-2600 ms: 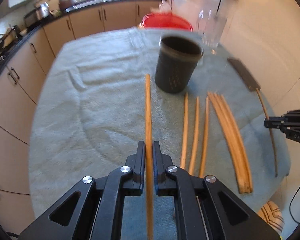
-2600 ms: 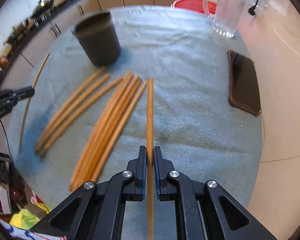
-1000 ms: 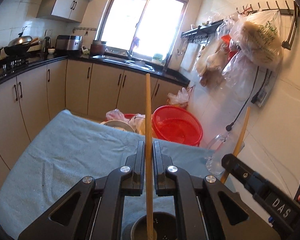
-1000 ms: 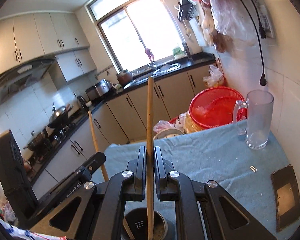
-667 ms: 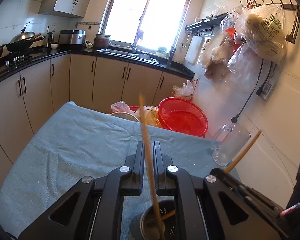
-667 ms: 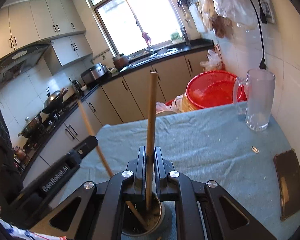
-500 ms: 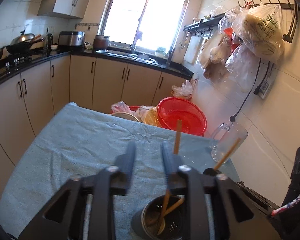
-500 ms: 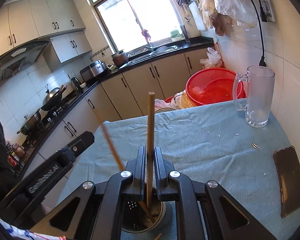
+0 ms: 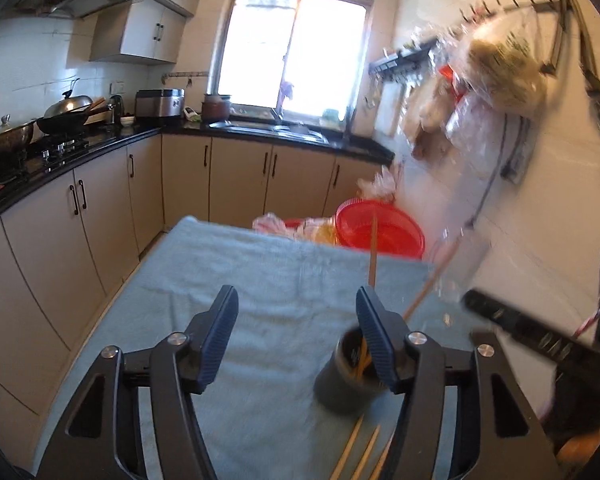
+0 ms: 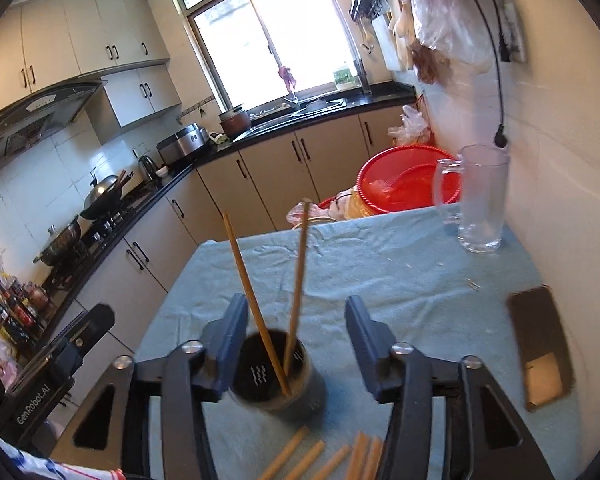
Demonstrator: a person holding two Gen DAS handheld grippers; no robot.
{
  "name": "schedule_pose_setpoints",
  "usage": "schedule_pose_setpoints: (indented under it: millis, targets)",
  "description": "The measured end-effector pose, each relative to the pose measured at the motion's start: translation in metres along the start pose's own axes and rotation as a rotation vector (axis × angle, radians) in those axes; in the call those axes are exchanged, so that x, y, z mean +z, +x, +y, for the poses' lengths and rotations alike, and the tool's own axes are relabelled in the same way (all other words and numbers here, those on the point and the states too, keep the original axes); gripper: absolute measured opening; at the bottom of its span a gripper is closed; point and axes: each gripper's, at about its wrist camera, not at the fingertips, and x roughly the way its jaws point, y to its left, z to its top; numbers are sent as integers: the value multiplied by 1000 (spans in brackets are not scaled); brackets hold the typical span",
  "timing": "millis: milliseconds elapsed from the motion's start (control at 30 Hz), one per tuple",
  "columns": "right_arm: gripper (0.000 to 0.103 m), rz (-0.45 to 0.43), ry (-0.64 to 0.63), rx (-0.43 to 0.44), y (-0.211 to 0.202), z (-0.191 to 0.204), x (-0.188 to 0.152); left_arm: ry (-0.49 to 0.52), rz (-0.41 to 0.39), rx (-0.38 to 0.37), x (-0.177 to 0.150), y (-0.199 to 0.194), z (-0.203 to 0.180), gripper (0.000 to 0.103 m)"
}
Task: Organize utensils
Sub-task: 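Grasp a loose wooden chopstick with the left gripper while the right gripper grasps another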
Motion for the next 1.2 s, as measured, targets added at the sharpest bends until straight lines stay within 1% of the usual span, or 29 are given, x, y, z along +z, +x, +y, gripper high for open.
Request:
schedule_pose_setpoints:
  millis: [67, 167, 200, 267, 300, 333, 367, 433, 500, 567, 600, 700, 767, 833, 1033, 1100, 1133, 1200]
  targets:
    - [61, 26, -12, -16, -11, -6, -14, 41, 60, -15, -20, -3, 2, 65]
    - [61, 133, -20, -1, -19, -24, -55, 92, 161, -66, -53, 3, 1, 65]
    - [61, 176, -20, 1, -18, -31, -70, 120, 215, -85, -67, 9, 0, 65]
    - [51, 244, -14, -2, -16, -44, -95, 163, 300, -113, -86, 20, -4, 65]
    - [36, 283, -12, -8, -14, -52, -110, 191, 346, -128, -96, 27, -7, 65]
    - [31, 313, -10, -13, -12, -58, -120, 211, 373, -138, -104, 30, -9, 64]
    - [31, 342, -5, -17, -10, -63, -129, 236, 401, -151, -114, 35, -13, 62]
    - [31, 378, -3, -22, -10, -70, -146, 273, 423, -158, -126, 38, -19, 58]
    - [31, 396, -13, -29, -8, -71, -154, 330, 446, -161, -137, 43, -27, 56]
    - [31, 405, -24, -32, -6, -69, -157, 357, 468, -160, -144, 47, -31, 43]
    - [31, 412, -33, -40, -3, -68, -158, 366, 489, -159, -148, 51, -33, 42]
    - [31, 416, -51, -42, 5, -65, -161, 372, 509, -146, -154, 58, -38, 37]
    - [31, 408, -68, -55, 5, -60, -165, 355, 522, -145, -155, 63, -35, 31]
    - [31, 404, -89, -72, 7, -57, -164, 348, 517, -140, -155, 65, -34, 29]
    - [31, 405, -133, -106, 10, -48, -163, 398, 524, -104, -153, 72, -45, 28]
    - [31, 418, -154, -125, 11, -44, -162, 403, 541, -93, -151, 76, -49, 22]
    - [31, 425, -158, -133, 12, -43, -161, 394, 548, -90, -150, 78, -49, 9]
    - [30, 441, -162, -146, 14, -42, -159, 377, 554, -58, -148, 79, -46, 10]
